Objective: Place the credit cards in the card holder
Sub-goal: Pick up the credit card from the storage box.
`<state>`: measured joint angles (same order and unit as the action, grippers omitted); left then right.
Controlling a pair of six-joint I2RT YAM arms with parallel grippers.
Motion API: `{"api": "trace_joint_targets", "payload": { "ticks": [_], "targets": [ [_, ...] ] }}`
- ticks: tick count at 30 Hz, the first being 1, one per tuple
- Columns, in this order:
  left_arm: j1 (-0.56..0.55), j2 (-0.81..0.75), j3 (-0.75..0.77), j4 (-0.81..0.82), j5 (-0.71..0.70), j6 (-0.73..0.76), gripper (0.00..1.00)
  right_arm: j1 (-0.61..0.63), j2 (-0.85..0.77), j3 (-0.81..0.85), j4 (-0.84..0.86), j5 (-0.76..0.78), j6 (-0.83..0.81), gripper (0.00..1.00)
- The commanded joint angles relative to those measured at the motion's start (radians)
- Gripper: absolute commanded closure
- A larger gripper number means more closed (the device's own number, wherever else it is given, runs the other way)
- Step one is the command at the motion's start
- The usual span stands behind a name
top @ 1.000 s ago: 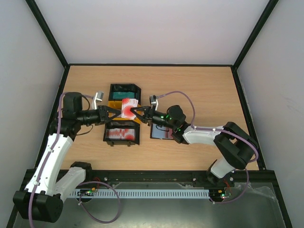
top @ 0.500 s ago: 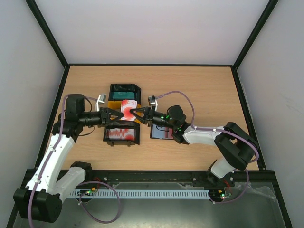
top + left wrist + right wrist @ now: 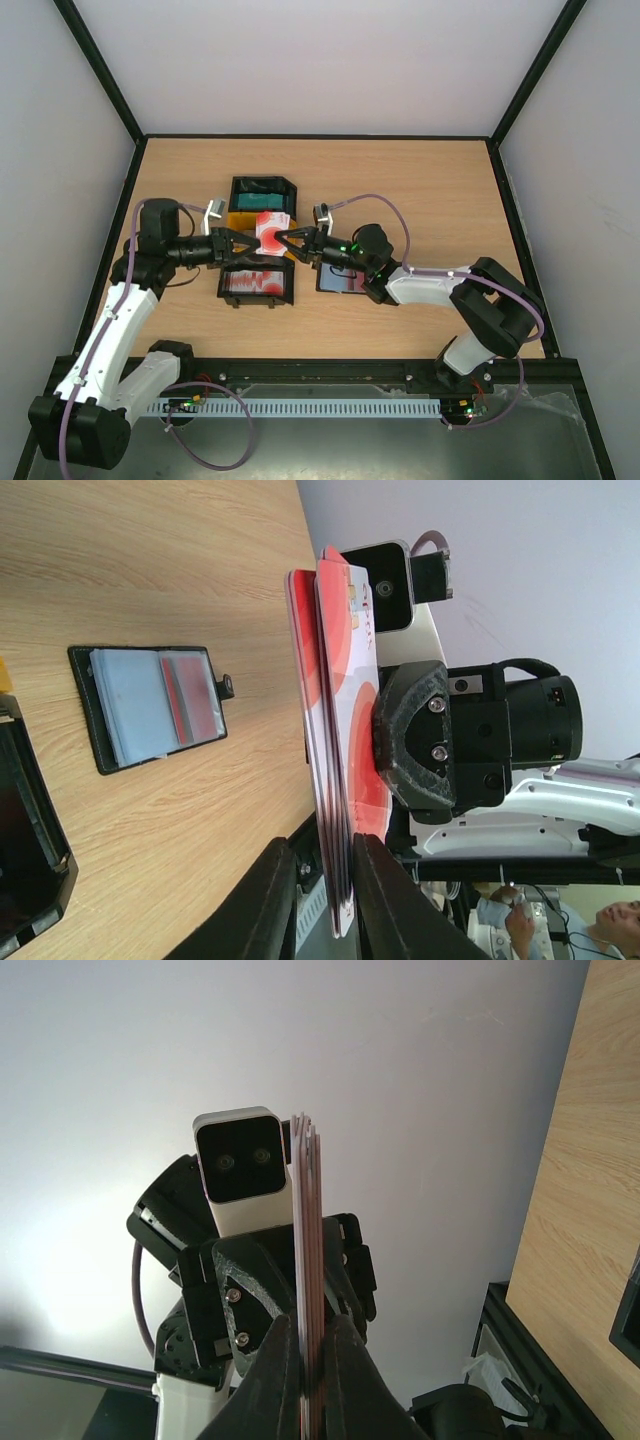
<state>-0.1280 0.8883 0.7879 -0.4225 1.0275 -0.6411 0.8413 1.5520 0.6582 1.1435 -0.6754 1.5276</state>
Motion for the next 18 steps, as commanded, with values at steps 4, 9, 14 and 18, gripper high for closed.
{"api": "trace_joint_targets", "payload": {
  "ticks": [4,9,14,18],
  "targets": [
    [0.008,0.011,-0.003,-0.079,-0.044,0.048,0.8,-0.004,-0.046,-0.006,0.149,0.009,0.016,0.98],
    [-0.002,0.01,-0.028,-0.06,-0.024,0.035,0.79,-0.004,-0.034,-0.005,0.195,0.0,0.041,0.98],
    [-0.002,0.016,-0.032,-0.075,-0.037,0.043,0.85,-0.004,-0.031,-0.012,0.244,-0.002,0.07,0.98],
    [-0.002,0.016,-0.033,-0.076,-0.04,0.042,0.9,-0.004,-0.038,-0.017,0.24,0.003,0.068,0.98]
  ]
}}
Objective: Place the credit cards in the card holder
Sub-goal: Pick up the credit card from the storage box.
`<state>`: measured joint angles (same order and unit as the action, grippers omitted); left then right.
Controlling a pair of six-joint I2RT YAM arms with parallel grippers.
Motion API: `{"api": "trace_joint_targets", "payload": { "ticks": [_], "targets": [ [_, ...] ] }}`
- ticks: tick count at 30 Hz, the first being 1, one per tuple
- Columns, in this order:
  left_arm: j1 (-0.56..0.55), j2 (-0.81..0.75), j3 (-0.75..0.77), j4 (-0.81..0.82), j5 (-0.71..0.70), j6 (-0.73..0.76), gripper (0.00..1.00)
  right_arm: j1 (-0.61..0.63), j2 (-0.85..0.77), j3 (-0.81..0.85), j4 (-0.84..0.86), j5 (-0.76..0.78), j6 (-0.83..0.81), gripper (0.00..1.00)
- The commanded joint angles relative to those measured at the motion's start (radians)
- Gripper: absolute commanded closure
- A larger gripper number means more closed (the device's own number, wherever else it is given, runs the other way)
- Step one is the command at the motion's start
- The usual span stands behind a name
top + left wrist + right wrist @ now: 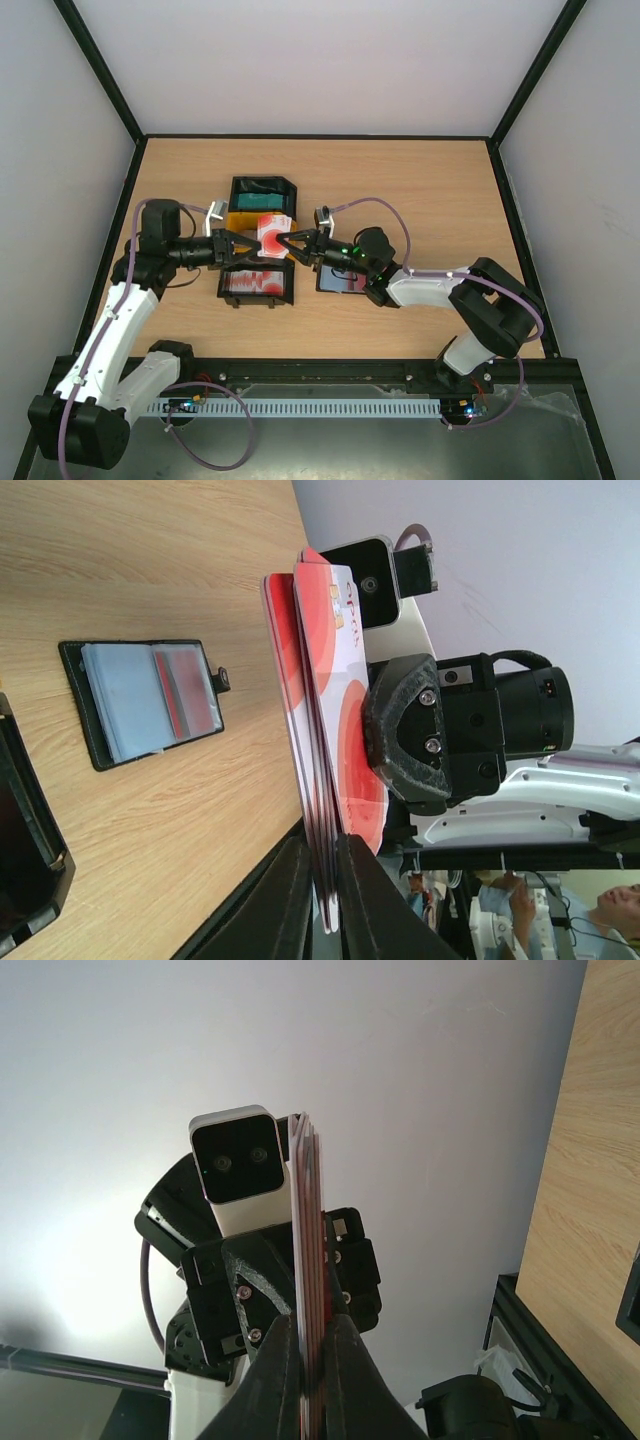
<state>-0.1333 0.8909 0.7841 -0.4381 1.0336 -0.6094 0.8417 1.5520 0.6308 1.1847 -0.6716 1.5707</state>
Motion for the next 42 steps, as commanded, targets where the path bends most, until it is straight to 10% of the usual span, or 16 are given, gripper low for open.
{"api": "trace_joint_targets", "payload": {
  "ticks": [1,30,42],
  "targets": [
    [0.003,0.013,-0.031,-0.058,-0.046,0.009,0.91,-0.004,-0.039,0.009,0.198,-0.001,0.025,0.98],
    [-0.081,0.066,-0.089,0.14,0.012,-0.156,0.8,0.011,-0.012,0.019,0.203,-0.074,0.024,0.98],
    [-0.06,0.029,-0.056,0.174,0.01,-0.246,0.98,-0.015,-0.108,-0.045,-0.07,0.027,-0.147,0.92]
  ]
}}
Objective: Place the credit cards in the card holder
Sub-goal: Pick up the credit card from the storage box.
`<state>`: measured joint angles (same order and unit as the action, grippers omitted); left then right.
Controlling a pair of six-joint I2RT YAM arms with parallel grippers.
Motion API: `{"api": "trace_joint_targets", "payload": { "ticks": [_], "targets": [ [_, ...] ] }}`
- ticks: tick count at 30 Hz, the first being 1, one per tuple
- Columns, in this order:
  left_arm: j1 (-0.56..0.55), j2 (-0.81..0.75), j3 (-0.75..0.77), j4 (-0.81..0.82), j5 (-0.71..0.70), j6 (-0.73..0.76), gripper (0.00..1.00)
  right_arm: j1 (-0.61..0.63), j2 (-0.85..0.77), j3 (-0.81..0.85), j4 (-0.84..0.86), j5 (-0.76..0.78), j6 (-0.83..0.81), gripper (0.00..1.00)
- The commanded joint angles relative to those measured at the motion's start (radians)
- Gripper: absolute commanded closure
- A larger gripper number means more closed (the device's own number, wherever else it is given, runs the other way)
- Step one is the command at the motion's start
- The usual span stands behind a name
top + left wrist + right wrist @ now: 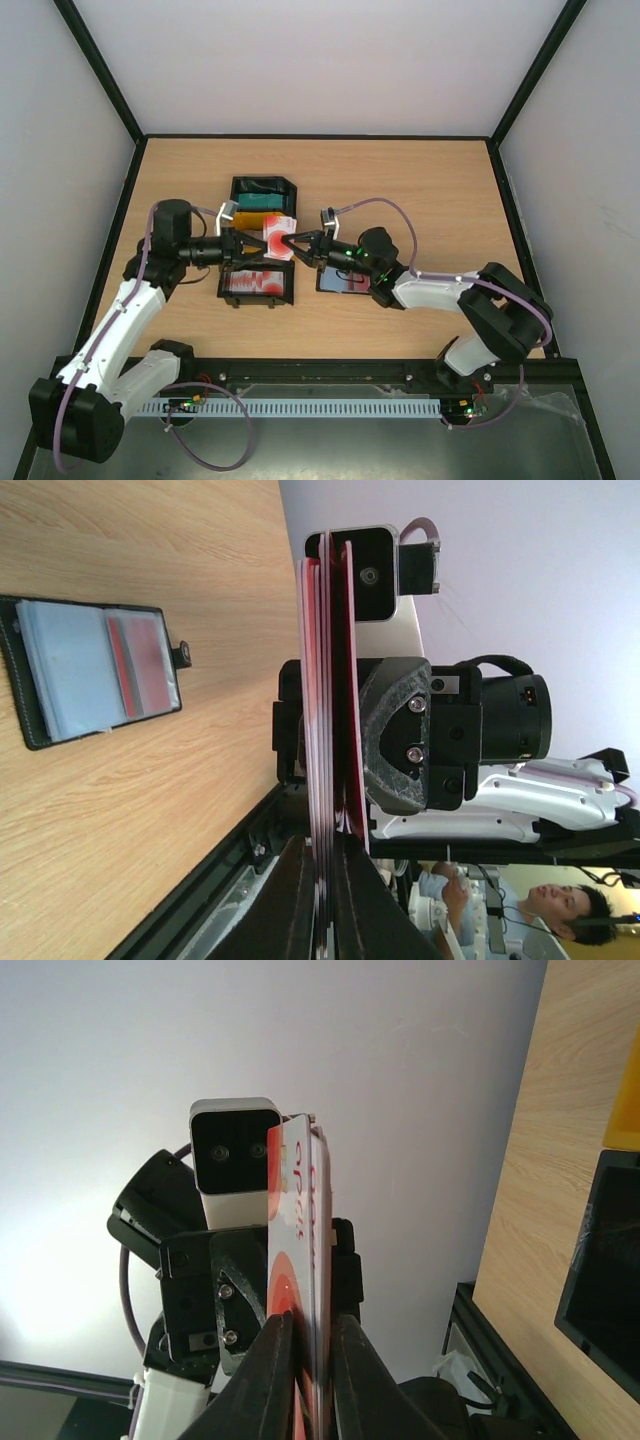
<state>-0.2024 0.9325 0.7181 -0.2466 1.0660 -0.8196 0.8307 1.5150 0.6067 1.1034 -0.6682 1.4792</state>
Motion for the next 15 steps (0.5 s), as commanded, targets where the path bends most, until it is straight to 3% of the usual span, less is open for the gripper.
{"api": "trace_joint_targets", "payload": {
  "ticks": [1,15],
  "targets": [
    [0.018,-0.015,0.017,-0.022,-0.021,-0.04,0.97,-0.007,-0.081,-0.029,-0.007,0.029,-0.065,0.93],
    [0.084,-0.021,0.073,-0.036,-0.011,-0.093,0.98,-0.008,-0.159,-0.089,-0.036,0.053,-0.08,0.94]
  ]
}}
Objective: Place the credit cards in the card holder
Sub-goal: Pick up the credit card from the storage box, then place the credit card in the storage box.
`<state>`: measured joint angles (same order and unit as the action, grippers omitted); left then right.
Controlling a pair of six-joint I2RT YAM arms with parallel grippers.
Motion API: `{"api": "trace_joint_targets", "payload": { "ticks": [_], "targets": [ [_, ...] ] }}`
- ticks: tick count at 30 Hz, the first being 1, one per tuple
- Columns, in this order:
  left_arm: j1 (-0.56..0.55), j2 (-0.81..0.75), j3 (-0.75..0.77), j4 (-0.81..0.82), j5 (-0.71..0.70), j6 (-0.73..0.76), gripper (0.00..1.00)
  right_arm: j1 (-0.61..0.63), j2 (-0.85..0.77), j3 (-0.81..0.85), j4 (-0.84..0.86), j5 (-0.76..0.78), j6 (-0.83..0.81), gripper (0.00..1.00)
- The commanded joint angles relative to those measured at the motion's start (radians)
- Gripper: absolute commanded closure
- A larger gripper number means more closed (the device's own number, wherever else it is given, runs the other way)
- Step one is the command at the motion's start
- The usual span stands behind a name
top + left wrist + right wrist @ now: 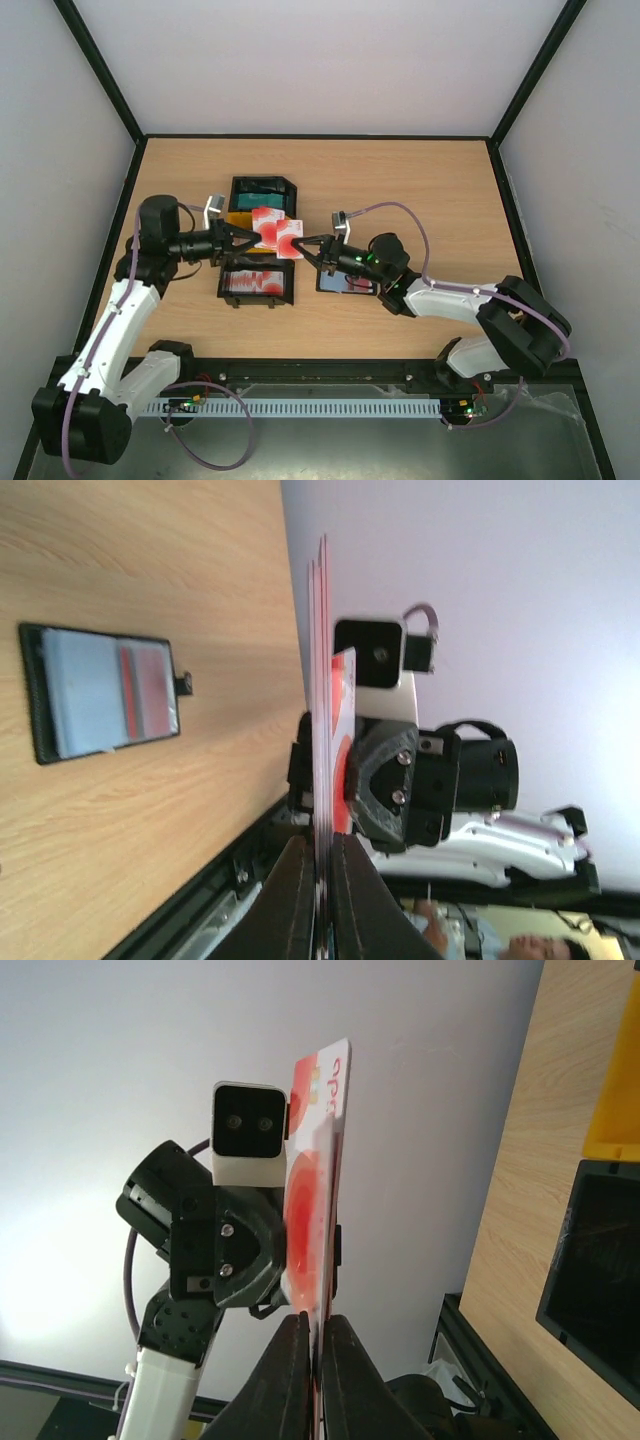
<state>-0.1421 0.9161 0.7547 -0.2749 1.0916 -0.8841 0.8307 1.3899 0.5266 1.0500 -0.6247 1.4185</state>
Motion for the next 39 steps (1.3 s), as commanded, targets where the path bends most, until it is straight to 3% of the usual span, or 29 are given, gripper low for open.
{"api": "trace_joint_targets", "payload": {
  "ticks": [1,5,8,12,15,18,23,34,36,38,39],
  "targets": [
    [0.025,-0.003,0.038,-0.007,-0.036,-0.029,0.98,-0.008,-0.035,-0.009,0.02,0.007,-0.017,0.95],
    [0.029,0.003,0.037,-0.018,-0.045,-0.007,0.98,-0.007,-0.042,-0.009,0.023,0.004,-0.012,0.98],
    [0.032,0.012,0.053,-0.109,-0.103,0.087,0.97,-0.008,-0.05,-0.011,0.0,0.017,-0.024,0.98],
    [0.033,0.041,0.105,-0.36,-0.319,0.304,0.98,-0.008,-0.081,-0.035,-0.065,0.055,-0.062,0.98],
    [0.017,0.037,0.081,-0.427,-0.423,0.371,0.98,-0.008,-0.119,-0.027,-0.22,0.108,-0.14,0.98],
    [-0.046,0.027,0.011,-0.432,-0.487,0.357,0.98,-0.008,-0.148,-0.001,-0.374,0.155,-0.21,0.98],
    [-0.146,0.017,-0.057,-0.4,-0.63,0.305,0.98,-0.008,-0.168,0.019,-0.463,0.189,-0.258,0.98],
    [-0.222,0.129,-0.136,-0.212,-0.641,0.241,0.97,-0.008,-0.2,0.015,-0.532,0.223,-0.28,0.98],
    [-0.238,0.151,-0.135,-0.183,-0.629,0.233,0.9,-0.008,-0.209,0.018,-0.569,0.242,-0.294,0.98],
    [-0.259,0.164,-0.126,-0.181,-0.653,0.23,0.69,-0.008,-0.22,0.021,-0.607,0.266,-0.307,0.98],
    [-0.263,0.165,-0.118,-0.195,-0.678,0.234,0.63,-0.008,-0.228,0.02,-0.625,0.278,-0.314,0.98]
  ]
}}
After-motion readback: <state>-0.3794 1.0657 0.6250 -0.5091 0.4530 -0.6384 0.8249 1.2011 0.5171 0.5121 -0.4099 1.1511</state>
